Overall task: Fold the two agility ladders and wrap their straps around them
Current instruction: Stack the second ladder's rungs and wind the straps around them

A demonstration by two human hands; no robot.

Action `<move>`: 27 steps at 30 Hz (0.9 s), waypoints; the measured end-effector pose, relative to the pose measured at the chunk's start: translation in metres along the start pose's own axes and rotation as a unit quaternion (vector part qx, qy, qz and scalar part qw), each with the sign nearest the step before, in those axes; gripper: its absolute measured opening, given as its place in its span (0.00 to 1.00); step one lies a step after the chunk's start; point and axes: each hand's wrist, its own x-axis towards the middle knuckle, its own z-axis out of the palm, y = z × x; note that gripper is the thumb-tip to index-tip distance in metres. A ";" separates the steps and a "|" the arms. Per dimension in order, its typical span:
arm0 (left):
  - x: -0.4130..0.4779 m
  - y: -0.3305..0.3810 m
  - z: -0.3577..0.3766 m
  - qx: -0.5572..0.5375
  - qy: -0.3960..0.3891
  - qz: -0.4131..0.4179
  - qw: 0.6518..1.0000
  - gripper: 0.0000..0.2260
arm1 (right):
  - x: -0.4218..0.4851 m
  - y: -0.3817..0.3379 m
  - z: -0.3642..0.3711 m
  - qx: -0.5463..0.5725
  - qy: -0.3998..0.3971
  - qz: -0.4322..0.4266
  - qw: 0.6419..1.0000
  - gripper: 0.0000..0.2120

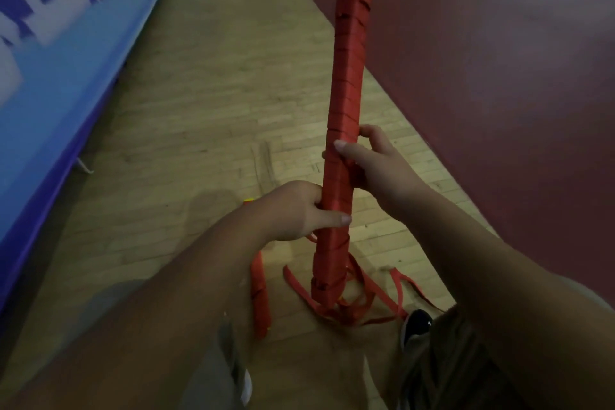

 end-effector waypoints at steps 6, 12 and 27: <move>-0.026 0.024 -0.011 0.053 0.029 0.017 0.998 0.15 | -0.024 -0.042 -0.001 -0.021 -0.023 -0.012 0.999 0.19; -0.060 0.060 -0.069 0.078 0.113 0.065 0.988 0.14 | -0.025 -0.110 0.016 0.012 0.000 -0.057 0.998 0.19; -0.181 0.202 -0.213 0.301 0.259 0.053 0.916 0.30 | -0.052 -0.310 0.080 -0.063 0.058 -0.228 0.970 0.22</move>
